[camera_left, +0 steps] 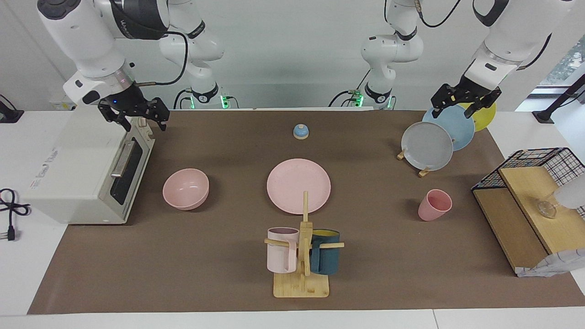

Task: Organize tableware
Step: 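Reach the right gripper down and grasp the rim of the pink bowl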

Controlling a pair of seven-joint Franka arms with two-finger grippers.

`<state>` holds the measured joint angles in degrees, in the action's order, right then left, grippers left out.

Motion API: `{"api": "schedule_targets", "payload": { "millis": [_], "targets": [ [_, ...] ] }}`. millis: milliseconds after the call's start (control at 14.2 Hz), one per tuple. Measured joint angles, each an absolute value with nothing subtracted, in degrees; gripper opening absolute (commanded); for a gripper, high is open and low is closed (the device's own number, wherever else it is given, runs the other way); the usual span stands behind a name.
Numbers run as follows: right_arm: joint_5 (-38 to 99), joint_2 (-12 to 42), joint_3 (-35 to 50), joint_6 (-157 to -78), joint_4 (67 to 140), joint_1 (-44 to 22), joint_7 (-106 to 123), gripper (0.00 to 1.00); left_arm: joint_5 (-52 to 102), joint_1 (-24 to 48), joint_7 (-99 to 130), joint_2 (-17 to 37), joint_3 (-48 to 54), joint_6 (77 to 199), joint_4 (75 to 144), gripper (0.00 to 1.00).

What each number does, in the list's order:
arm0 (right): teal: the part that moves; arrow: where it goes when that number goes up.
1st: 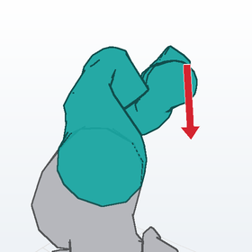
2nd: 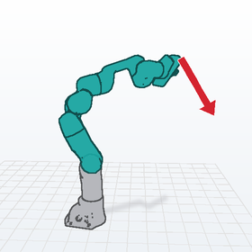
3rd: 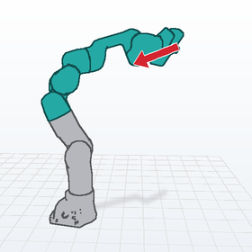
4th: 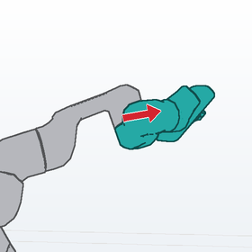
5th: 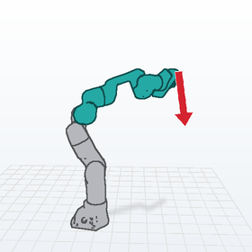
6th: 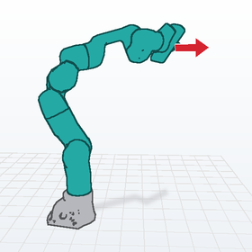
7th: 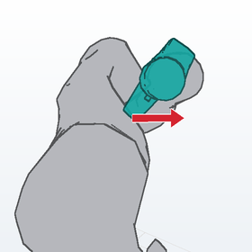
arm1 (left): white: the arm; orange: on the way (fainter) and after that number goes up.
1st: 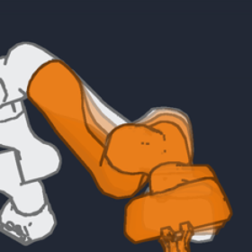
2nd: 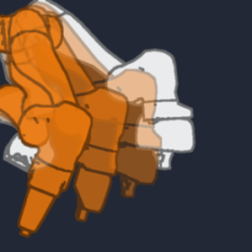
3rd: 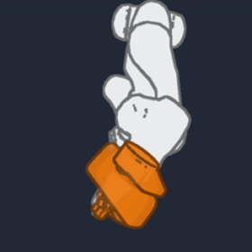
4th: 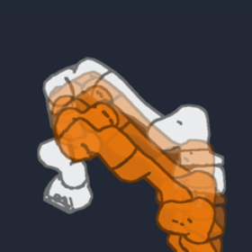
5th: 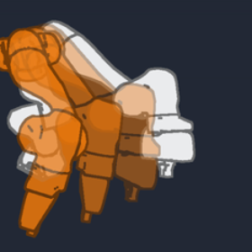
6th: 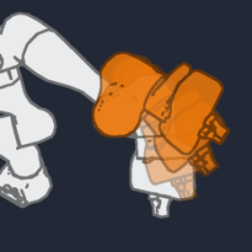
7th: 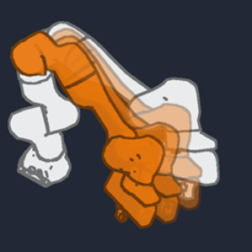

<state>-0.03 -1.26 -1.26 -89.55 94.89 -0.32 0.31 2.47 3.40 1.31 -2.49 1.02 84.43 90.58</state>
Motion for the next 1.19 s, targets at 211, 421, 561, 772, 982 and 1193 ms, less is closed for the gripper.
{"api": "schedule_targets", "payload": {
  "millis": [211,421,561,772,982,1193],
  "targets": [
    [-0.06,-1.26,-1.27,-89.55,94.87,-0.3,0.31,1.0,2.47,3.4,1.31,-2.49,1.02,84.43,90.58,1.0],
    [-0.06,-1.27,-1.15,-89.74,94.79,-0.3,0.31,1.0,2.47,3.4,1.31,-2.49,1.02,84.43,90.58,1.0],
    [-0.05,-1.07,0.9,-90.94,94.87,-0.29,-0.14,1.0,2.47,3.4,1.31,-2.49,1.02,84.43,90.58,1.0],
    [-0.03,1.36,6.8,-100.77,98.19,-0.45,-3.97,1.0,2.47,3.4,1.31,-2.49,1.02,84.43,90.58,1.0],
    [-0.03,6.11,8.66,-115.65,106.48,-1.09,-5.18,1.0,2.47,3.4,1.31,-2.49,1.02,84.43,90.58,1.0],
    [-0.03,7.29,8.59,-125.14,115.77,-1.14,-5.18,1.0,2.47,3.4,1.31,-2.49,1.02,84.43,90.58,1.0]
  ]
}}
